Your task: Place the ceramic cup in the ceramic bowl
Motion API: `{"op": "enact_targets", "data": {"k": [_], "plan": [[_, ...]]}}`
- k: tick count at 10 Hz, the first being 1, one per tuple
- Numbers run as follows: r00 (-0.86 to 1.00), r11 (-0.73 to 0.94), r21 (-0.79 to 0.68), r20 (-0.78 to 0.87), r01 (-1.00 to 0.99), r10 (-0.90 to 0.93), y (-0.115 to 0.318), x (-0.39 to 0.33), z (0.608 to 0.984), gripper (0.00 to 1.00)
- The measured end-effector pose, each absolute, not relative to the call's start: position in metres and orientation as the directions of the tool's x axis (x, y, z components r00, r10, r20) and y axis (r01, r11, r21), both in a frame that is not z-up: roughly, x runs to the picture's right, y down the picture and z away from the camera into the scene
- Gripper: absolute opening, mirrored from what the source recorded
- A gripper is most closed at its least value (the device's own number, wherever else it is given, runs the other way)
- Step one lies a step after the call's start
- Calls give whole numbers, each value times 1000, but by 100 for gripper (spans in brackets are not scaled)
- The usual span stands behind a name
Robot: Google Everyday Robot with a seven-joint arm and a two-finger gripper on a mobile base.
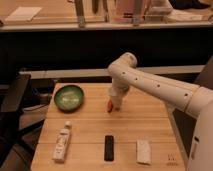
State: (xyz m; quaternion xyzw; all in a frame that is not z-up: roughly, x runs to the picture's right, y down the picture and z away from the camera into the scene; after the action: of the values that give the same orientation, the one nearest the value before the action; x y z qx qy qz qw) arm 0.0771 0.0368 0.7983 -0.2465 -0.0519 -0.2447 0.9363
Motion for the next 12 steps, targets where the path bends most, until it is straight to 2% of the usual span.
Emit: {"op": "enact_targets", "data": {"k": [12], "plan": [[793,696,-383,247,607,-557,19,-41,805,2]]}}
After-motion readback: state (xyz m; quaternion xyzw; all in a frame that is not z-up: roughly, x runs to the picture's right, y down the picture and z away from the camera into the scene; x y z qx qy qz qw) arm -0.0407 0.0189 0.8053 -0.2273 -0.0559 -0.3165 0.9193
